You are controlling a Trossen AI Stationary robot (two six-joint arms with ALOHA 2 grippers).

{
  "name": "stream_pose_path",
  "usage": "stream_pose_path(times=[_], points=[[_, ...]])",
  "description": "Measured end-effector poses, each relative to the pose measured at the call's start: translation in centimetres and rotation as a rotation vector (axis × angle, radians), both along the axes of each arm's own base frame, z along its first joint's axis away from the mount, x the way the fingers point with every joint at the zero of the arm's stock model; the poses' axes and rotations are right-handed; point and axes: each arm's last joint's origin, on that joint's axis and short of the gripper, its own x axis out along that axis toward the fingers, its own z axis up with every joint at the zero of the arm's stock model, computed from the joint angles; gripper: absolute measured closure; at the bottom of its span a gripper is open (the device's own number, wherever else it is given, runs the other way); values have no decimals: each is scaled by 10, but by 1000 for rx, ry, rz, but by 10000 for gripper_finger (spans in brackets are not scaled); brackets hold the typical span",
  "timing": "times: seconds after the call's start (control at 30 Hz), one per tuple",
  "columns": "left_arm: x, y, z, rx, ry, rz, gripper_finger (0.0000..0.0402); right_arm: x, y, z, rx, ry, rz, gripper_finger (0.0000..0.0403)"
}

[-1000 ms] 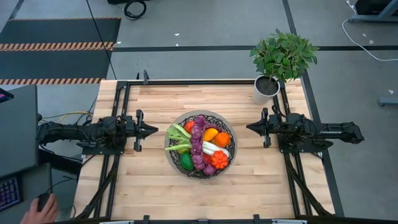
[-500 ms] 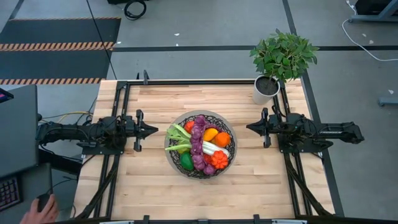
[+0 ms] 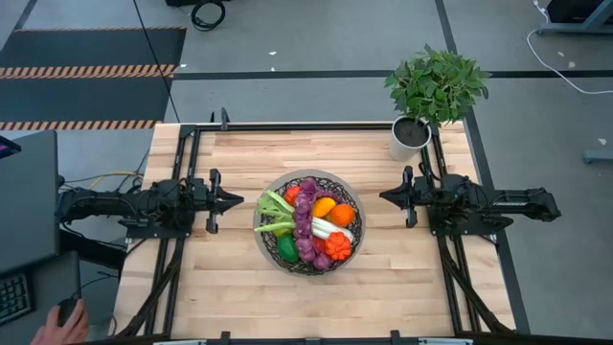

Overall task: Build produce basket
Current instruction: Return to Home Position

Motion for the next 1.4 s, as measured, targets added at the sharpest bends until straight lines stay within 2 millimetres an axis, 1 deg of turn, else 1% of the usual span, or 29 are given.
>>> stream_pose_path(times=[0.17, 0.47, 0.87, 1.17, 1.4], points=[[0, 0, 0, 0, 0, 0, 376, 0, 0, 0, 0, 0, 0, 386], [0, 0, 0, 0, 0, 0, 366, 0, 0, 0, 0, 0, 0, 386], [0, 0, 0, 0, 0, 0, 376, 0, 0, 0, 0, 0, 0, 386], [0, 0, 0, 0, 0, 0, 366, 0, 0, 0, 0, 0, 0, 386], [0, 0, 0, 0, 0, 0, 373, 0, 0, 0, 0, 0, 0, 386]])
